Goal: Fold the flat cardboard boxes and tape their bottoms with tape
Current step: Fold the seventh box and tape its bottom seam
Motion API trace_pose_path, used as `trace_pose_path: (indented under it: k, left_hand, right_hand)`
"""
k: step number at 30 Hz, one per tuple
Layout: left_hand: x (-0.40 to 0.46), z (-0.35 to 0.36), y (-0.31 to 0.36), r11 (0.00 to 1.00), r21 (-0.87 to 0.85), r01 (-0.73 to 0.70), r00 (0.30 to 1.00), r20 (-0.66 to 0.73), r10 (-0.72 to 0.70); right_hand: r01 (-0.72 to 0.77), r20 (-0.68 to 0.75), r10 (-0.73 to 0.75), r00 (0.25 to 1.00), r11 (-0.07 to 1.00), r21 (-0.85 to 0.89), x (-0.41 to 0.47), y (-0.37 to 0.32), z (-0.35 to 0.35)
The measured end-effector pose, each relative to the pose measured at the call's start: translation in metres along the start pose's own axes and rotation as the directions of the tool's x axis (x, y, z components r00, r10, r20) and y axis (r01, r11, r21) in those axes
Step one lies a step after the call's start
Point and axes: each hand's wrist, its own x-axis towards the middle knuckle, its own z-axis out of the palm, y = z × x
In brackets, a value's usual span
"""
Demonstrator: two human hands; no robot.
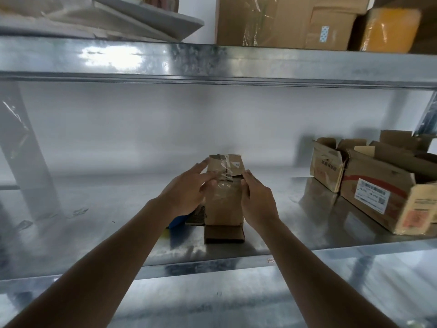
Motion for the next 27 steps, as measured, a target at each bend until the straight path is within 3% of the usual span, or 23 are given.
trace_pose_path:
  k: [6,11,19,23,27]
  left_hand:
    - [-0.003,0.014,0.000,0.996,-0.067,0.051,0.996,-0.073,-0.055]
    - [-0.002,0.022,0.002,0.993,-0.078,0.089,0.991,-0.092,-0.096]
    - [0.000,0.035,-0.001,0.987,-0.144,0.073,0.984,-0.154,-0.095]
    - [0.000,0.038,0.000,0.991,-0.135,0.016,0.984,-0.174,-0.040]
    - [0.000,0.039,-0.001,0.992,-0.123,-0.006,0.983,-0.185,-0.017]
  right_hand:
    - [0.028,0.042,-0.032,0.999,0.995,0.097,-0.012,0.008,0.001]
    - [0.035,0.003,-0.035,0.999,0.999,0.026,-0.012,0.008,0.002]
    - [0.120,0.093,-0.121,0.988,0.993,0.009,-0.009,0.013,0.005]
    - [0.250,0.087,-0.241,0.967,0.962,-0.112,-0.006,0.008,0.002]
    - [0.254,0.142,-0.226,0.964,0.942,-0.220,-0.002,0.003,-0.003]
